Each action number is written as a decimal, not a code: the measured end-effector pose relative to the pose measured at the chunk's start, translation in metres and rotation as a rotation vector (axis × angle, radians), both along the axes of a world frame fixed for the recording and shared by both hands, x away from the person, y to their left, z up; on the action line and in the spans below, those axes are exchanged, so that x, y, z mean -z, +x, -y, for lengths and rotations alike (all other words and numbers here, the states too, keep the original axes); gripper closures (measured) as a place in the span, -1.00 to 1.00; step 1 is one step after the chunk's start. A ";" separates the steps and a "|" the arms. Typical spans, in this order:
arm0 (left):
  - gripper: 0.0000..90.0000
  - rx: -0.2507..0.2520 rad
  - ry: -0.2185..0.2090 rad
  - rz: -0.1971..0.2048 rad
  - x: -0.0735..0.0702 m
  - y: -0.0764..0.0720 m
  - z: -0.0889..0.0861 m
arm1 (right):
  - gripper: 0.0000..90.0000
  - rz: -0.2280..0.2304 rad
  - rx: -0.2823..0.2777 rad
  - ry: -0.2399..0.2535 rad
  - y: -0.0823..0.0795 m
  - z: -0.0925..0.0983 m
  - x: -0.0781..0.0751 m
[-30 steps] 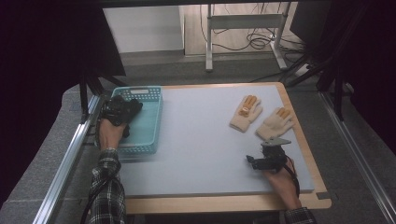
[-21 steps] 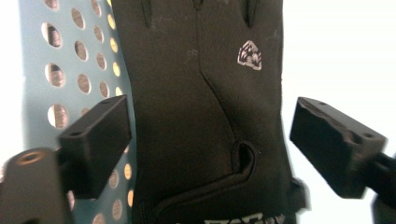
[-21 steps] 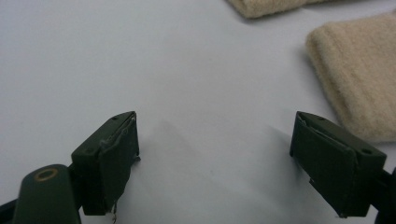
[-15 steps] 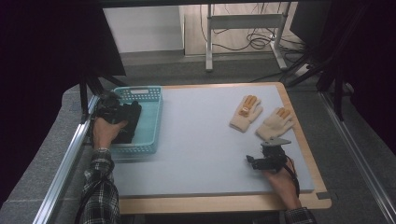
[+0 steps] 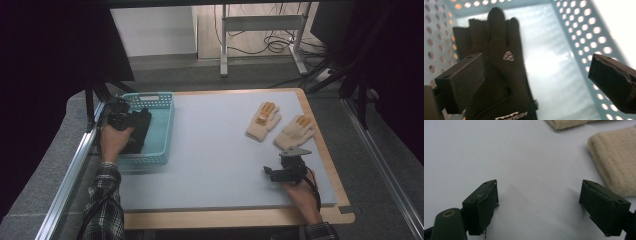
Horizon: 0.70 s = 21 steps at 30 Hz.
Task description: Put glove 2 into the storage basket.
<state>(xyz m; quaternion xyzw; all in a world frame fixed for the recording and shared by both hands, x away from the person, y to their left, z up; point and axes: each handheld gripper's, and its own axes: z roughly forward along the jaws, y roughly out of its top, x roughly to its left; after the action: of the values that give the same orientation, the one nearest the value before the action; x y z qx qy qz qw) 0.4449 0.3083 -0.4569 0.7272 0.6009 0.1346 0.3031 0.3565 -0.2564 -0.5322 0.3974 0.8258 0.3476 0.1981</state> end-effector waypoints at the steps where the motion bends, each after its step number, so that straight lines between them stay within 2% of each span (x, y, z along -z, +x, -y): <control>1: -0.98 0.007 0.004 0.009 -0.001 -0.001 0.002 | -0.66 0.000 0.000 0.000 0.000 0.000 0.000; 5: -1.00 0.038 0.019 0.044 -0.008 -0.007 0.010 | -0.66 0.000 0.000 0.000 0.000 0.000 0.000; 10: -1.00 0.074 0.005 0.083 -0.016 -0.013 0.019 | -0.66 0.000 0.000 0.000 0.000 0.000 0.000; 12: -1.00 0.098 -0.001 0.099 -0.020 -0.015 0.026 | -0.66 0.000 0.000 0.000 0.000 0.000 0.000; 21: -1.00 0.200 0.023 0.151 -0.030 -0.024 0.056 | -0.66 0.000 0.000 -0.001 0.000 0.000 0.000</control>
<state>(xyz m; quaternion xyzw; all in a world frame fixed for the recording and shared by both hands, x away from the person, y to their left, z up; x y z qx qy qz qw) 0.4205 0.2519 -0.4272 0.7749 0.4991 0.1652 0.3510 0.3564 -0.2564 -0.5322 0.3971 0.8261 0.3471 0.1985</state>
